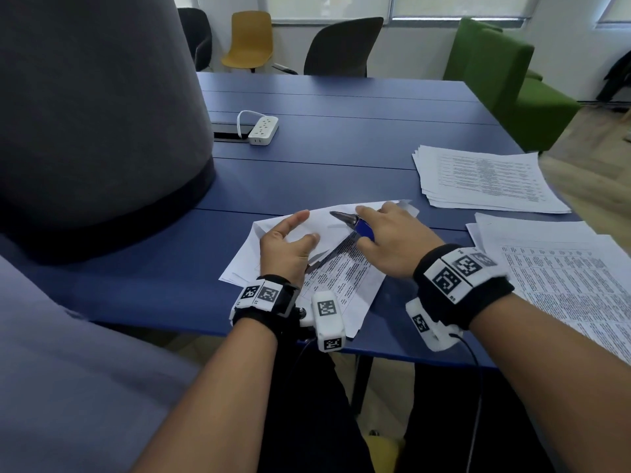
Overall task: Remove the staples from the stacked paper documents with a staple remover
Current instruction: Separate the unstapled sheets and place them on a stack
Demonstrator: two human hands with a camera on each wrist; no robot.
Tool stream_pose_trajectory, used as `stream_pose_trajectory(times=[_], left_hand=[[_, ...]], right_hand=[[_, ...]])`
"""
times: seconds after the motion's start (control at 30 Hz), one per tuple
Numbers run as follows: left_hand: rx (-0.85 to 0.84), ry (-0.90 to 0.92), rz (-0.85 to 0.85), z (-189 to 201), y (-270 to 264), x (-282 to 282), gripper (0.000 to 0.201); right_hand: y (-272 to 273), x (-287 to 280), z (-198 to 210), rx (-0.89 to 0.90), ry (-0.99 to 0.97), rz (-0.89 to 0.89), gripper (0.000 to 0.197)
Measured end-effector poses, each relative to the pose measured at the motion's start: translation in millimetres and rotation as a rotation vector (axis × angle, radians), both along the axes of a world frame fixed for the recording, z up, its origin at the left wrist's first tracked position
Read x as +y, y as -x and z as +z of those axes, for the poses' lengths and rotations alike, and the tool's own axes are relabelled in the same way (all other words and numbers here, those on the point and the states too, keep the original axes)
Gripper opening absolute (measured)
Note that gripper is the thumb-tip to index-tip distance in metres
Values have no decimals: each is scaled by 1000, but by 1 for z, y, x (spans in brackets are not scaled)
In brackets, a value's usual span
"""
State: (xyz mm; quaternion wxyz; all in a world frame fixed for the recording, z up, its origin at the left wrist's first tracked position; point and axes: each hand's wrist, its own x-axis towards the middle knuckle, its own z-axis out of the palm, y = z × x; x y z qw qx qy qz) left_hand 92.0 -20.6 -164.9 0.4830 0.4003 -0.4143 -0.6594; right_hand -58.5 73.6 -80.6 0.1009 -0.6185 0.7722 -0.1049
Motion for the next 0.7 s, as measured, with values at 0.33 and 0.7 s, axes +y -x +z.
stream_pose_trajectory(times=[0.33,0.7], left_hand=[[-53,51,10,-3,1,-1,44],[-104,75,16,-8,0,-4,47]], right_hand=[[4,8,21,-266,-26,-53,29],[10,8,29,-272,-30,-111,15]])
